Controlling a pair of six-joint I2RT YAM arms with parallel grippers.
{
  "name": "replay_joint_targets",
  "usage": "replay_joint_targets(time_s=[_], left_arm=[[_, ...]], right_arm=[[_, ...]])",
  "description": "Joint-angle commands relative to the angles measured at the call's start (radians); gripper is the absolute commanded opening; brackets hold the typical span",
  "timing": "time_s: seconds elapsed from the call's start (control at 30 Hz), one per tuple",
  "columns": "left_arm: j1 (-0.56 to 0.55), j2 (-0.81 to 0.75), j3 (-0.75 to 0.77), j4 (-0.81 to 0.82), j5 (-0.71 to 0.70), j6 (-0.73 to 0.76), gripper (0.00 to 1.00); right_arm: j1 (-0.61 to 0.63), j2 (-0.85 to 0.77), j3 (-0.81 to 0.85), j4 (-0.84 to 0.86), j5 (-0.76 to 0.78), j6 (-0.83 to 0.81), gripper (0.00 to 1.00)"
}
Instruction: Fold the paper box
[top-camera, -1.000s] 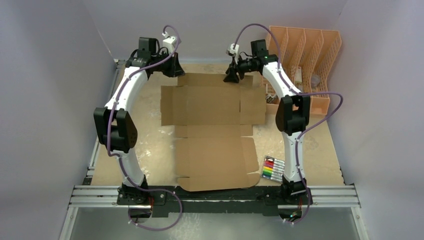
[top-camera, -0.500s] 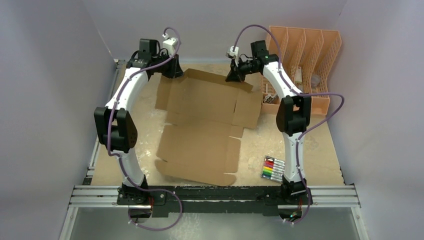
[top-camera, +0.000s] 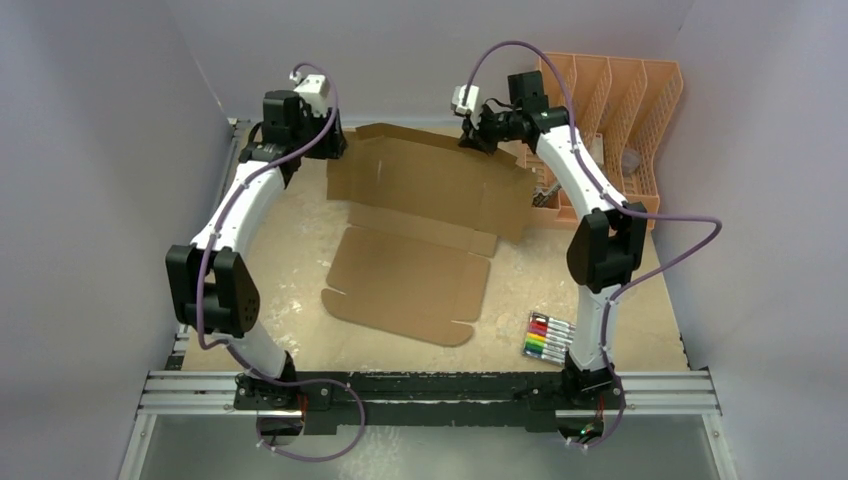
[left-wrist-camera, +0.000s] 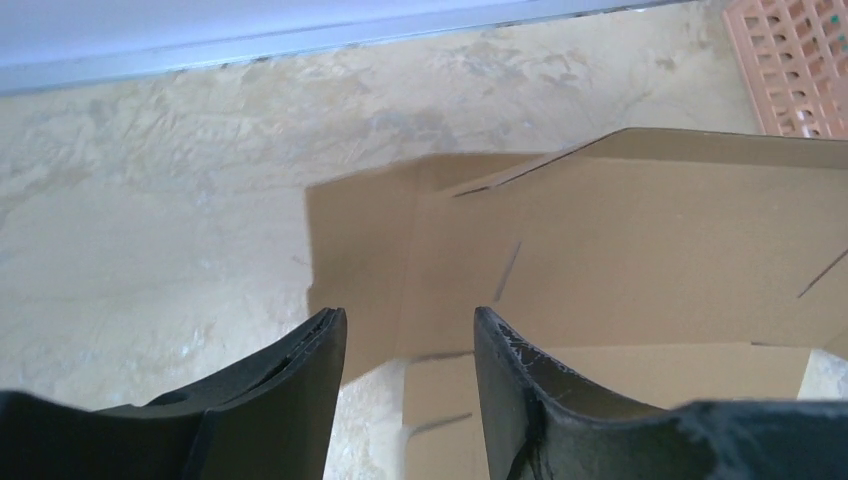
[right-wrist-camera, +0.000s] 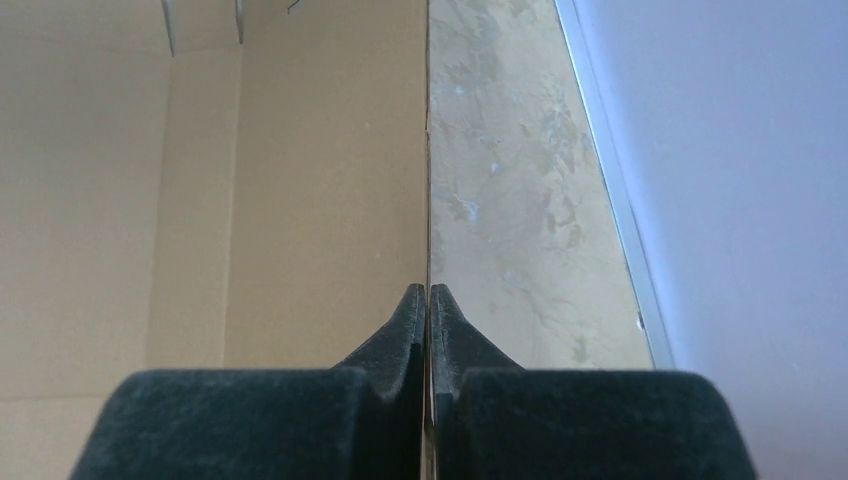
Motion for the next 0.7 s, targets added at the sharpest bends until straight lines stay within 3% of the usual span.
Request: replay_joint_targets(time_s=[0.0, 0.23, 0.4, 0.67], left_arm=[[0.029, -0.109, -0.155, 0.156, -0.087, -0.169, 0.51], [0.093, -0.184, -0.374, 0.247, -0.079, -0.275, 0.53], [0.193, -0.145, -0.429, 0.344, 0.065, -0.294, 0.55], [0.196, -0.010, -0.382, 0.517, 0.376, -0.280, 0.55]], right_arm=[[0.028, -0.073, -0.050, 0.051, 0.086, -0.079, 0.00], [0.057, -0.156, -0.183, 0.123, 0.172, -0.171, 0.00], [0.086, -0.202, -0.254, 0.136, 0.187, -0.242, 0.00], [0.131, -0.275, -0.326, 0.191, 0.282, -0.335, 0.00]])
